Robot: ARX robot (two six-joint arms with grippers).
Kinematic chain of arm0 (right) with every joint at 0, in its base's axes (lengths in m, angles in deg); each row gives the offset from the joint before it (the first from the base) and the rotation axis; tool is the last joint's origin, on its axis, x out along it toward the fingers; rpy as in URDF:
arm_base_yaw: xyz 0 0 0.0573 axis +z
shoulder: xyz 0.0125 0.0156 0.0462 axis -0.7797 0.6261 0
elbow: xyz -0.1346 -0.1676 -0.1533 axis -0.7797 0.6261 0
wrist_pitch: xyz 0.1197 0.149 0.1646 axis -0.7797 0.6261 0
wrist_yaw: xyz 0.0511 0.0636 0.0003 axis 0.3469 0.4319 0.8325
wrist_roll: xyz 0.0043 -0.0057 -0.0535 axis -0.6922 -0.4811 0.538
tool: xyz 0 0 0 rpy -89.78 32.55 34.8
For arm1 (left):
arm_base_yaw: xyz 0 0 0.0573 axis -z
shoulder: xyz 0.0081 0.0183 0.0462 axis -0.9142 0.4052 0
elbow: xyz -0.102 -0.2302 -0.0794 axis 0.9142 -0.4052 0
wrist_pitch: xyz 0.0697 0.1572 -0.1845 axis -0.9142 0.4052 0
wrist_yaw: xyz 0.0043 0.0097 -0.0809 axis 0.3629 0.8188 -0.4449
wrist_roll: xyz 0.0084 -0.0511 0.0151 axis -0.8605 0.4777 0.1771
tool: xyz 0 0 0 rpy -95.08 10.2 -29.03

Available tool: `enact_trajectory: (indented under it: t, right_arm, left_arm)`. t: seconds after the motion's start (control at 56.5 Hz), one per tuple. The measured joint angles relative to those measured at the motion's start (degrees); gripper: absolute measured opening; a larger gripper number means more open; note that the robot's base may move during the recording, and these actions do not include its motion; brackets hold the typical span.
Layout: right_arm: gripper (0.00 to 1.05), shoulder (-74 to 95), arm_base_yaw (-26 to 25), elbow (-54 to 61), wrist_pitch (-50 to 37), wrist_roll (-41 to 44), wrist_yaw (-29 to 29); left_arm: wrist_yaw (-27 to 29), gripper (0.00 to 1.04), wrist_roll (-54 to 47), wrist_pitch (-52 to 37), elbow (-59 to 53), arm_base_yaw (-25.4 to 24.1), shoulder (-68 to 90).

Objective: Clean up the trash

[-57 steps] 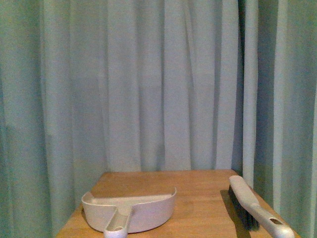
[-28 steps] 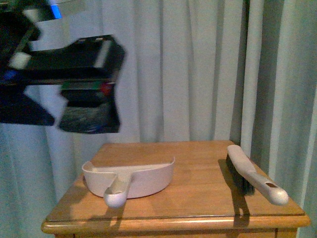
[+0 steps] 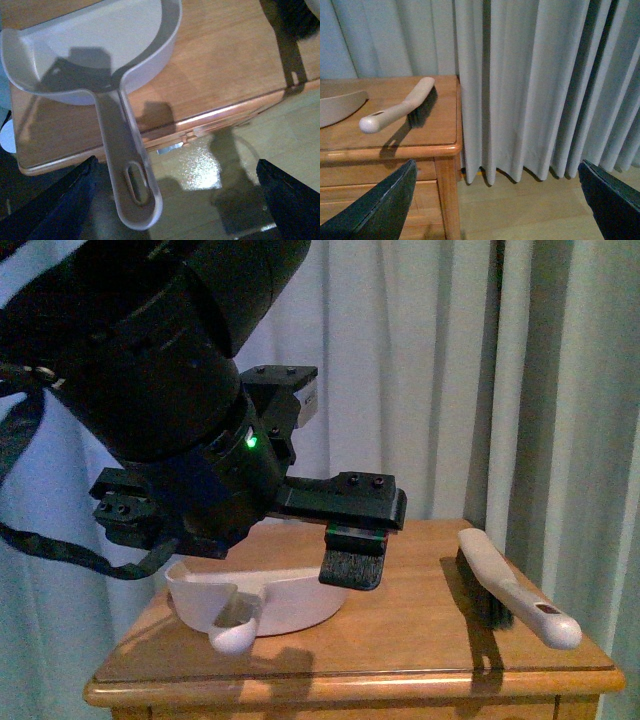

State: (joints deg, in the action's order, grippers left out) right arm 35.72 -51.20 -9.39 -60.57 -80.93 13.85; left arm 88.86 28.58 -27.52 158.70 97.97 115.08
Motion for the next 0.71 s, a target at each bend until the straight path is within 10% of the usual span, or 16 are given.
enact_trajectory:
  t: [0.708]
  right_arm:
    - [0.97,0.0,0.0,0.0,0.0,0.0,0.0]
  left_arm:
    - [3.6,0.97,0.0,-2.8,1.2,-5.6,7.5]
